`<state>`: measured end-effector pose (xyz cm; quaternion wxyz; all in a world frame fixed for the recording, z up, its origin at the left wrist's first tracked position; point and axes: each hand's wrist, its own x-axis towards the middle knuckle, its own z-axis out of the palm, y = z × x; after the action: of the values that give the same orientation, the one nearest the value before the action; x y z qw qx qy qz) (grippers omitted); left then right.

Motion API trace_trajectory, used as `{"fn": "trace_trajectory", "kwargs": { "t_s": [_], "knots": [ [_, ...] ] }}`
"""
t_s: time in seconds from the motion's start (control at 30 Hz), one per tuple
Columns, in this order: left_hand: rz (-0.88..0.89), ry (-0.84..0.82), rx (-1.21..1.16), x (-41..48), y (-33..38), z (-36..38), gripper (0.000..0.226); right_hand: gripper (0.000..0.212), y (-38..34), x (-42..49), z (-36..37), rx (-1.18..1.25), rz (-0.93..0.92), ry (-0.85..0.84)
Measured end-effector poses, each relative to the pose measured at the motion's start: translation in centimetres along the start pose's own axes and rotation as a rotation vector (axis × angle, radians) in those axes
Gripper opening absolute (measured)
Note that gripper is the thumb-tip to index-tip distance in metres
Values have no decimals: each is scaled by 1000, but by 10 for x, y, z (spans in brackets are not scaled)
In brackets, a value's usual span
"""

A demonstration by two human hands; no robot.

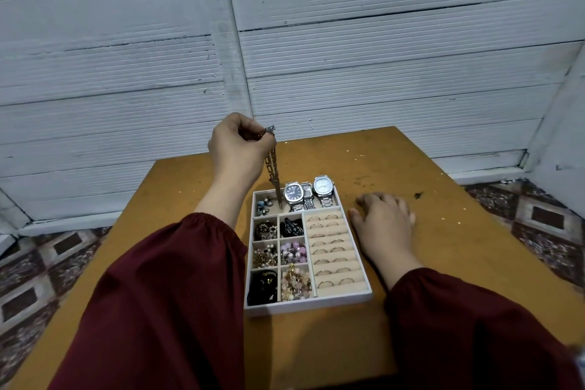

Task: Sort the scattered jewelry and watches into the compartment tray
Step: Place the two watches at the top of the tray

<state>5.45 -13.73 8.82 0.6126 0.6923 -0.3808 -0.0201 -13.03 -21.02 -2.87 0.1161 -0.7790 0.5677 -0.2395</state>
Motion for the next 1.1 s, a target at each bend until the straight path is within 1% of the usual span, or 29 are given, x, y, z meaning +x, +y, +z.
{"fn": "trace_trajectory", "kwargs": {
  "t_s": [0.3, 0.7, 1.0, 1.1],
  "knots": [
    [-27, -35, 64, -2, -18, -1, 22, 35, 0, 0, 0, 1, 2, 5],
    [-147, -106, 91, -12, -50, 5, 20, 34, 0, 0, 0, 5, 0, 12],
    [-244, -235, 84, -20, -61, 5, 23, 33, 0, 1, 1, 1, 1, 7],
    [-250, -292, 105, -23, -63, 6, 22, 33, 0, 1, 1, 2, 1, 7]
  ]
}}
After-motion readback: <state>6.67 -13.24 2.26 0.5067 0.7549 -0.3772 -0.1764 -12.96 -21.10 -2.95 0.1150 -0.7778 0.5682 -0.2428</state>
